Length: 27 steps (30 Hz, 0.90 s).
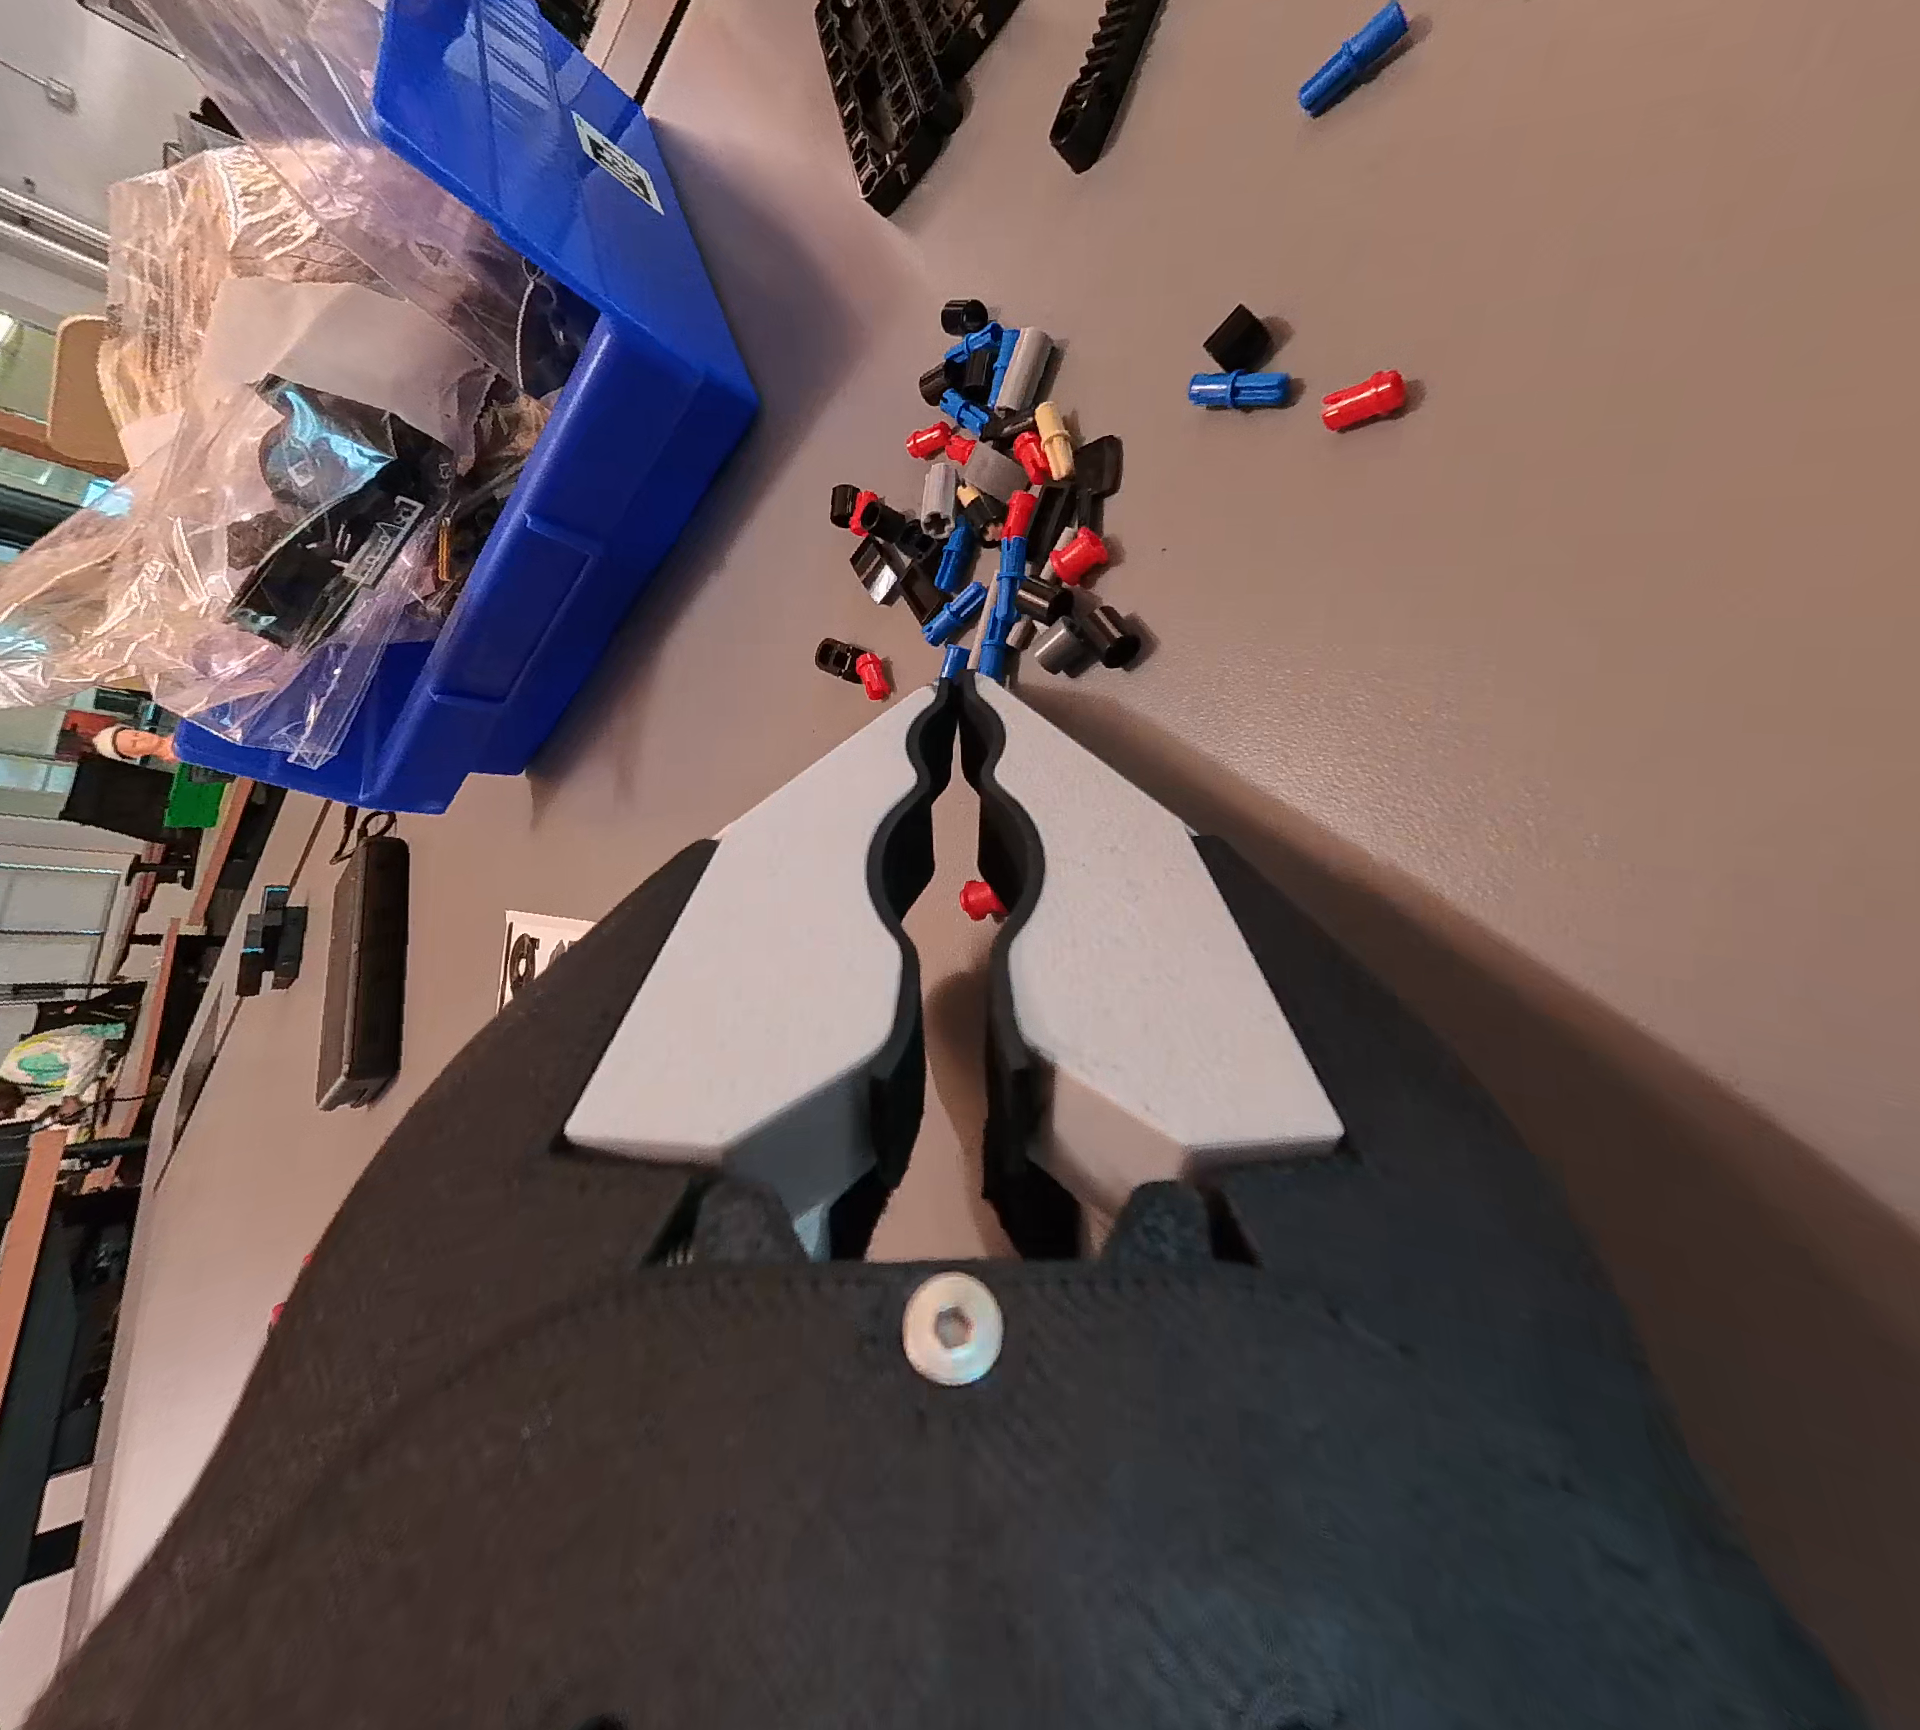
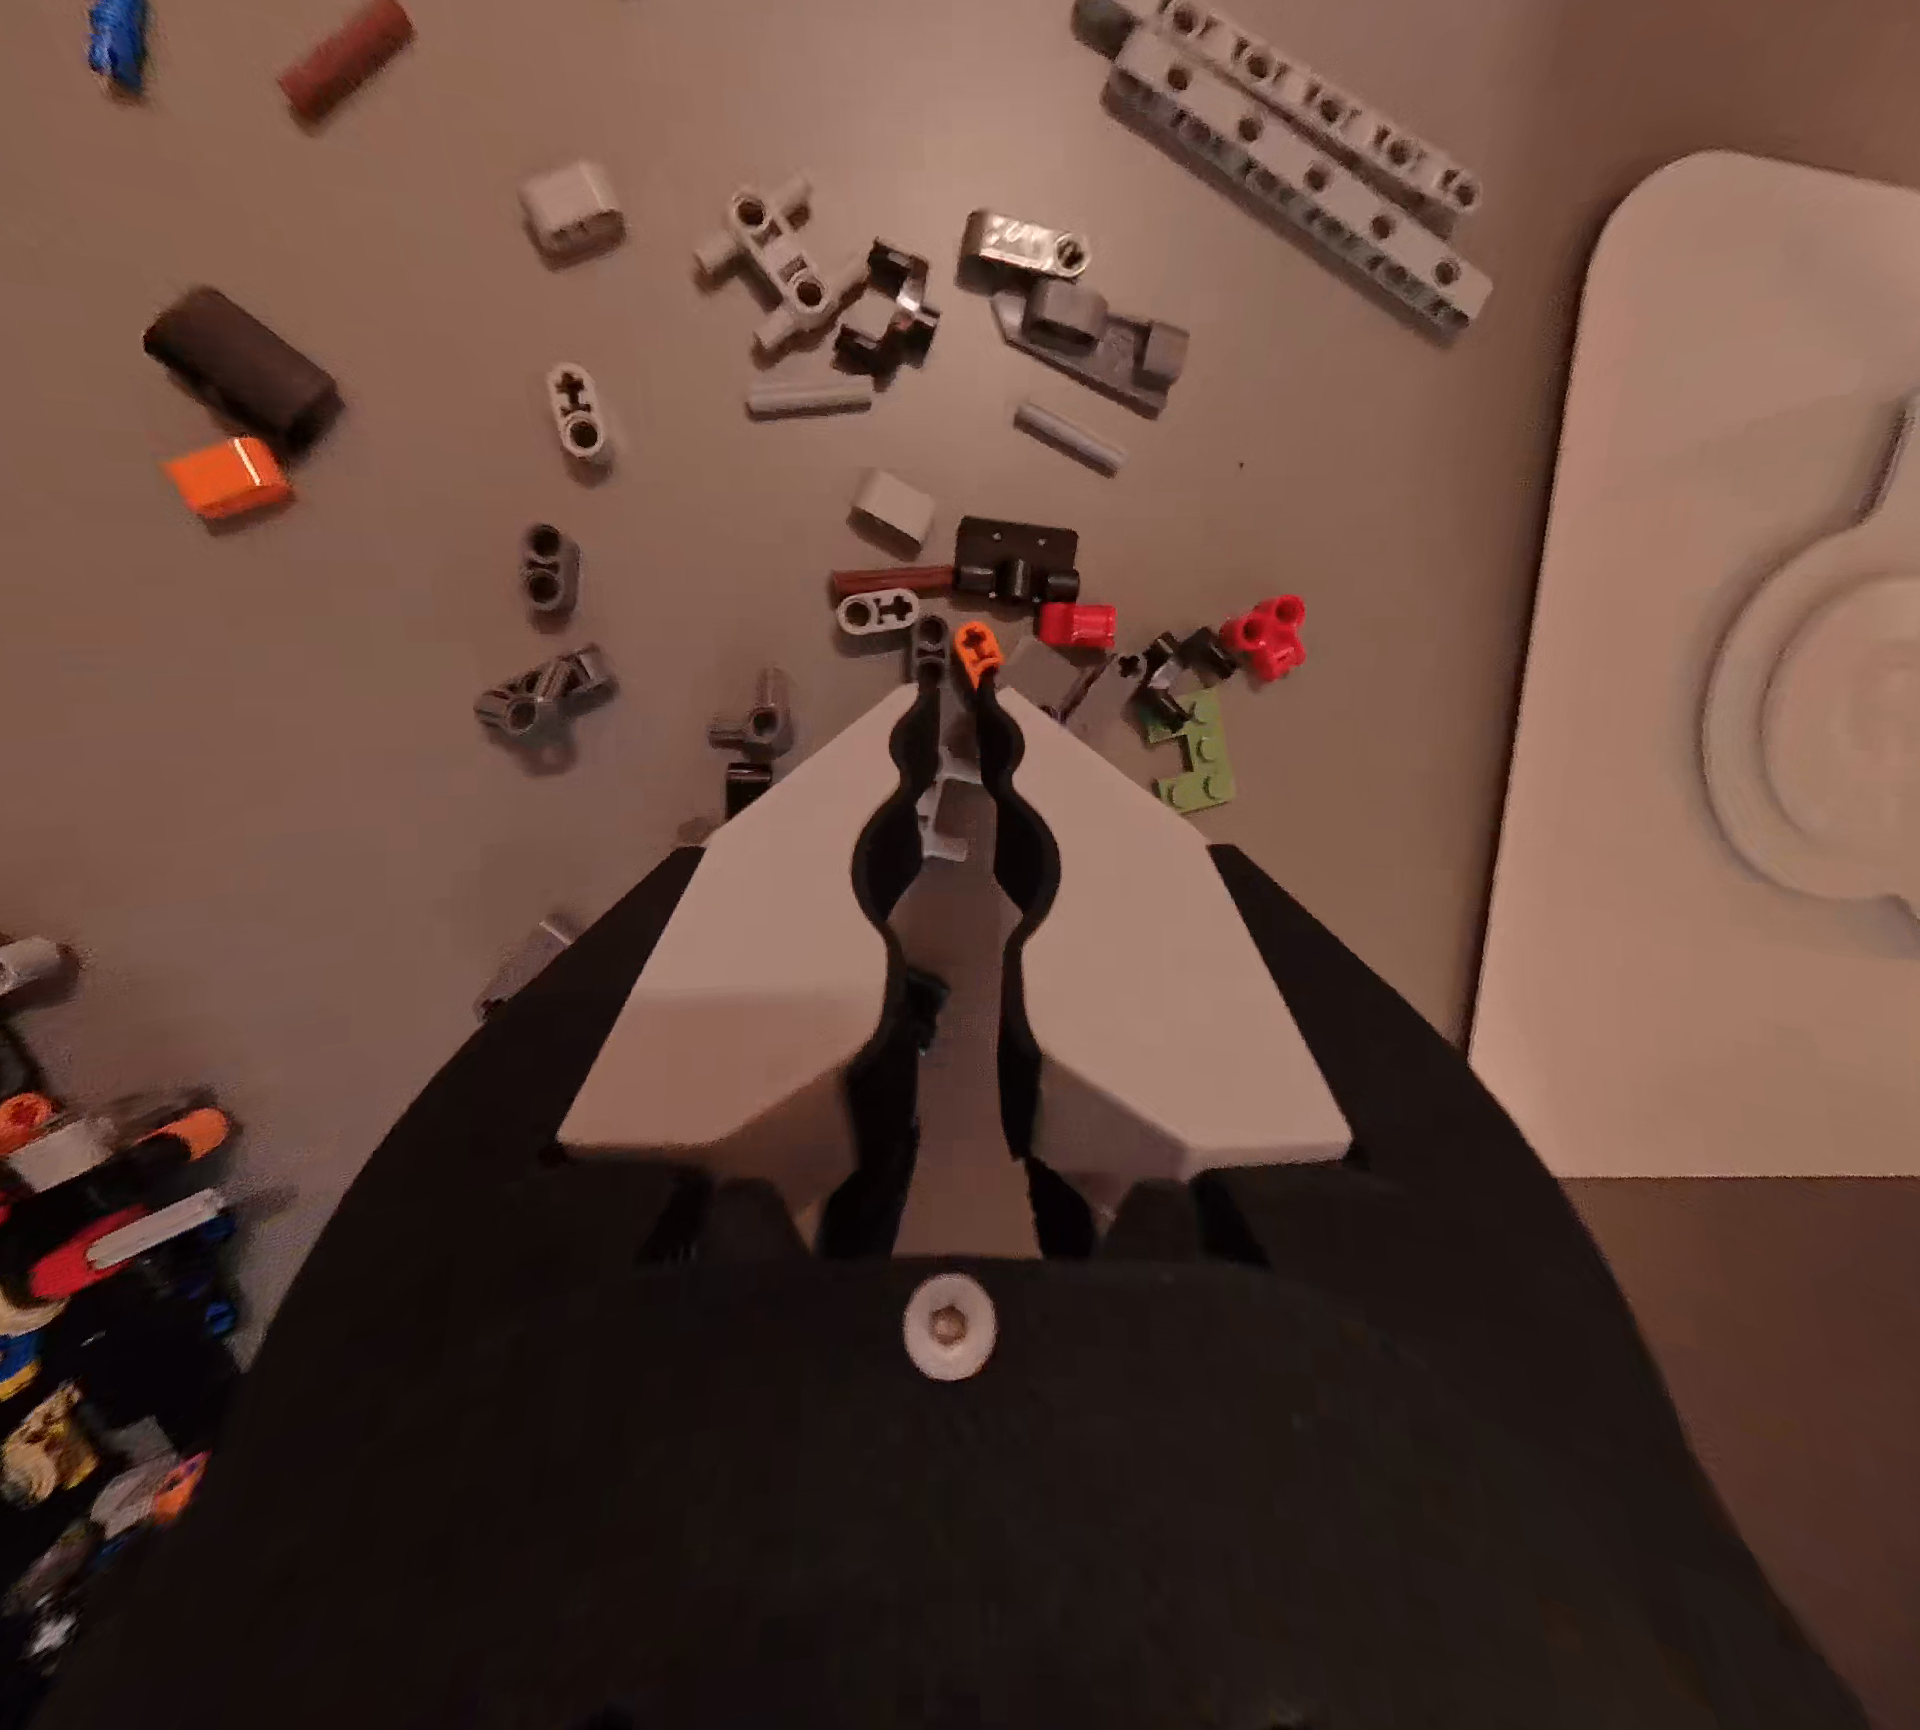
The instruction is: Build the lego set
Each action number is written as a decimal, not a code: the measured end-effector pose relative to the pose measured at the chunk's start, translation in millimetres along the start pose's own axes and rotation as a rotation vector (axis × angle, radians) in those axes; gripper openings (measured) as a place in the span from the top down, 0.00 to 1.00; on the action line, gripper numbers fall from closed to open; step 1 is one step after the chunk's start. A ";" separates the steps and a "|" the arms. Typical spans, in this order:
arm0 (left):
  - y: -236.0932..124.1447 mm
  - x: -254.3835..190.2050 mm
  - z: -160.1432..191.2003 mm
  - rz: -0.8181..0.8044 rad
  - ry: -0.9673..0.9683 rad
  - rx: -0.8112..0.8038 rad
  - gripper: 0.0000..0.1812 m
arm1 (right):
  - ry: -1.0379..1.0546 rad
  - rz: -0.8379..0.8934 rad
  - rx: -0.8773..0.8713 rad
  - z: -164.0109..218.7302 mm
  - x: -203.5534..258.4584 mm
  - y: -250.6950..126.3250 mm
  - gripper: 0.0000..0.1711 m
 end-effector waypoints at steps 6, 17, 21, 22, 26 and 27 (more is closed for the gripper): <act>-3.3 1.3 0.5 0.004 -0.004 0.001 1.00 | 0.082 0.006 0.056 22.7 -10.9 -1.1 0.97; -2.8 -2.4 -0.3 0.001 -0.003 0.003 1.00 | 0.006 -0.029 -0.004 0.2 -10.1 7.5 0.88; -1.6 -3.1 0.4 0.004 -0.006 0.002 1.00 | 0.001 -0.048 -0.004 1.4 -6.5 11.3 0.90; -1.3 -2.7 0.1 0.005 -0.006 0.003 1.00 | 0.004 -0.046 -0.004 1.7 -6.9 11.8 0.93; -3.2 -2.0 -0.2 0.005 -0.007 0.001 1.00 | 0.038 -0.054 -0.013 1.0 -8.0 12.4 0.94; -3.2 -2.1 -0.2 0.006 -0.007 0.001 1.00 | 0.046 -0.055 -0.021 0.4 -8.2 11.1 0.94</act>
Point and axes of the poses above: each gripper's, where its closed fingertips meet, y out along the fingers, z out of its underside, x = y × z across the jaws, the point moved 5 cm from there along -y, back along the fingers, and after that the axes turned 14 degrees about z, right-handed, at the moved point
